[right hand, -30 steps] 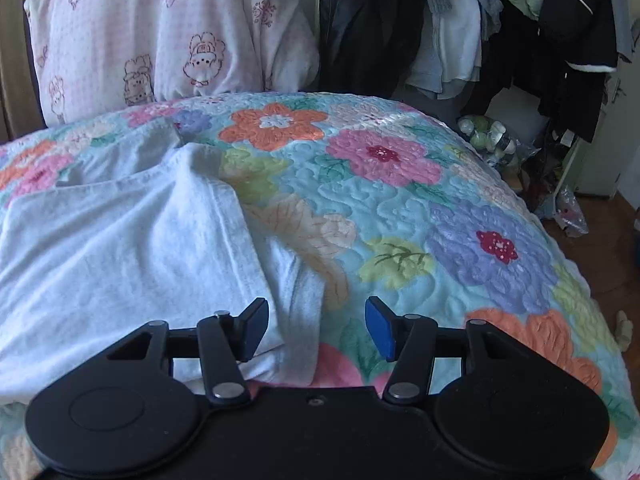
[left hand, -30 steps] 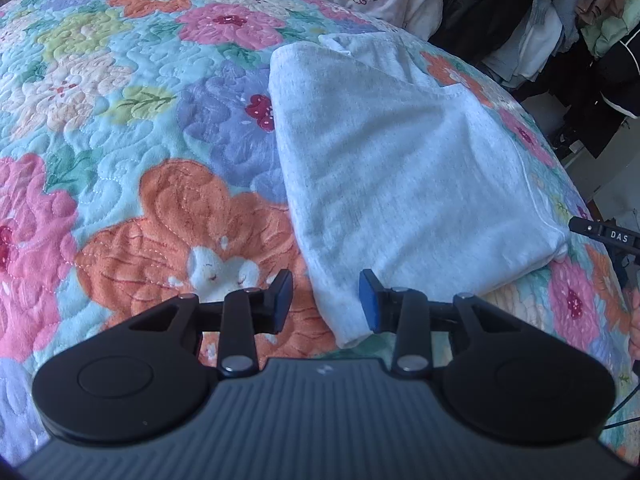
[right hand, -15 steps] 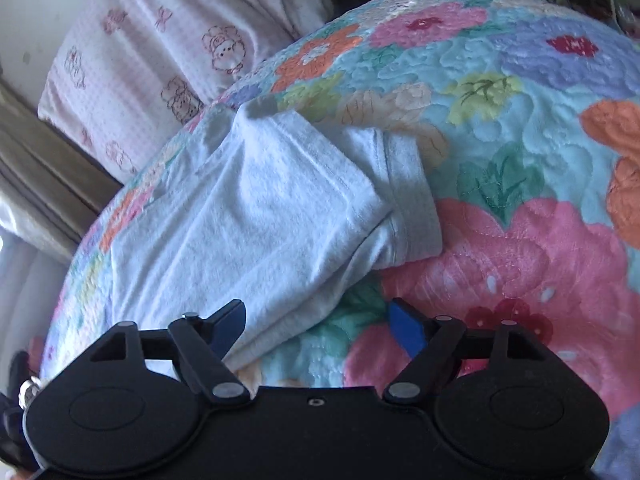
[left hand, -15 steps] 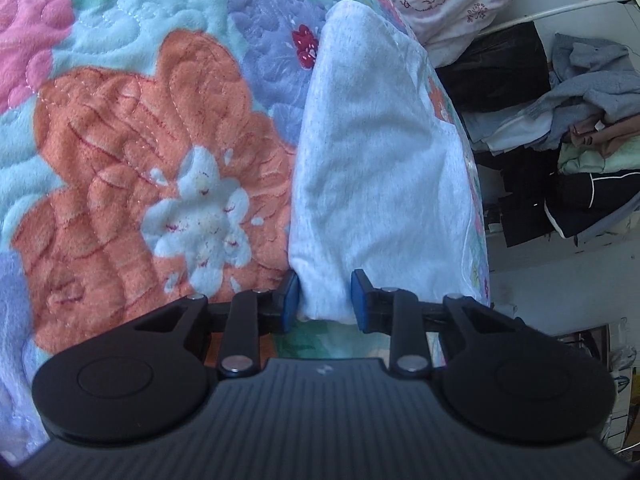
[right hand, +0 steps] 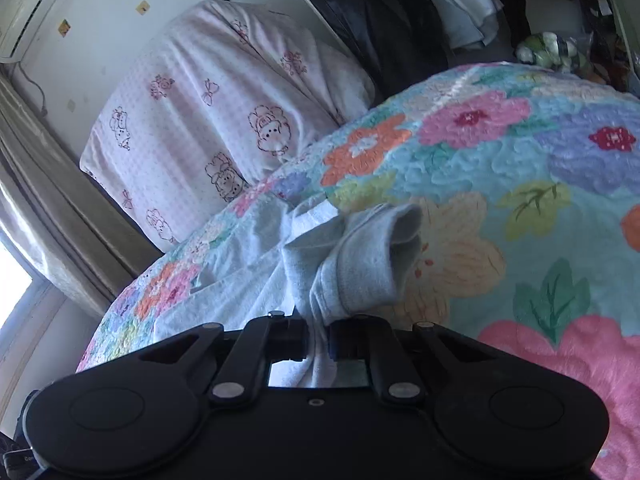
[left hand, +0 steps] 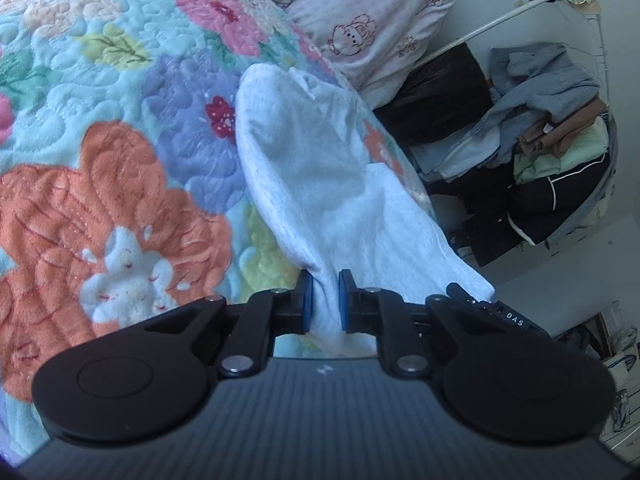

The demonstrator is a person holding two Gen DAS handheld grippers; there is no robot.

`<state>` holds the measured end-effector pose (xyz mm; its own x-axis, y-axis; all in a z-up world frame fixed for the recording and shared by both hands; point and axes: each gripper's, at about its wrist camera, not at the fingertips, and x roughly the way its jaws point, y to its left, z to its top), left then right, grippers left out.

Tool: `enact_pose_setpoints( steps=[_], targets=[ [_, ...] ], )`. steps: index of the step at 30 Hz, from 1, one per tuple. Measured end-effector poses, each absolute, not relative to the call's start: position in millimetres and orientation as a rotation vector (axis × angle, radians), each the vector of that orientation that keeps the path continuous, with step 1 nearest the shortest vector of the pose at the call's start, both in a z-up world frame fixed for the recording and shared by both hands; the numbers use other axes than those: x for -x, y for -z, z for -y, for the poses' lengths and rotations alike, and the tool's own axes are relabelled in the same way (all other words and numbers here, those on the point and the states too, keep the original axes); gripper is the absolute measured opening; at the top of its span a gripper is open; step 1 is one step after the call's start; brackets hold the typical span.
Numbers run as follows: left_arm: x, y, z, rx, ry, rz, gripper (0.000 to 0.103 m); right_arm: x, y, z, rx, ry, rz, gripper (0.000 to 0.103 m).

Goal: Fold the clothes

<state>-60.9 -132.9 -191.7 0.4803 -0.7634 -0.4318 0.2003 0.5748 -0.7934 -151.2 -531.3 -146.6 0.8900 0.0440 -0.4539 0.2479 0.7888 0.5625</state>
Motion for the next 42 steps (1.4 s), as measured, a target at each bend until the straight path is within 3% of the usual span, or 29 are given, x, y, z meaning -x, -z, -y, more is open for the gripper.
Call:
enact_pose_setpoints(
  steps=[3, 5, 9, 11, 13, 15, 17, 21, 25, 32, 36, 38, 42],
  targets=[
    [55.0, 194.4, 134.0, 0.722, 0.644, -0.922, 0.017, 154.6, 139.4, 536.0, -0.632, 0.124, -0.461, 0.012],
    [49.5, 205.7, 147.0, 0.536, 0.535, -1.046, 0.024, 153.9, 144.6, 539.0, -0.631, 0.137, -0.48, 0.012],
    [52.4, 212.7, 151.1, 0.518, 0.502, -1.021, 0.025, 153.3, 152.9, 536.8, -0.643, 0.151, -0.497, 0.012],
    [48.4, 216.0, 151.1, 0.588, 0.515, -1.011, 0.048, 153.0, 156.5, 536.0, -0.651, 0.157, -0.504, 0.012],
    [44.1, 220.9, 153.5, 0.647, 0.532, -0.994, 0.054, 153.4, 154.1, 538.7, -0.669, 0.152, -0.493, 0.012],
    [40.6, 220.6, 163.7, 0.607, 0.554, -0.979, 0.049, 152.3, 149.2, 538.3, -0.673, 0.142, -0.481, 0.012],
    [38.3, 218.1, 170.7, 0.611, 0.61, -0.963, 0.011, 150.4, 144.3, 536.7, -0.661, 0.135, -0.476, 0.012],
    [43.9, 214.3, 165.4, 0.745, 0.656, -0.877, 0.012, 150.1, 141.6, 537.4, -0.669, 0.127, -0.473, 0.012],
    [41.0, 225.8, 173.3, 0.669, 0.605, -0.975, 0.022, 152.8, 153.0, 541.9, -0.707, 0.14, -0.488, 0.012],
    [41.2, 232.4, 175.3, 0.648, 0.607, -1.028, 0.029, 155.8, 165.8, 550.9, -0.772, 0.131, -0.504, 0.013],
    [43.5, 224.3, 183.3, 0.548, 0.615, -0.99, 0.013, 150.7, 178.1, 551.9, -0.802, 0.138, -0.54, 0.019],
    [49.6, 214.2, 191.7, 0.447, 0.6, -0.953, 0.011, 141.7, 189.4, 549.7, -0.804, 0.154, -0.581, 0.034],
    [63.5, 194.6, 207.9, 0.238, 0.562, -0.877, 0.011, 122.2, 211.2, 540.8, -0.878, 0.221, -0.589, 0.029]
  ],
)
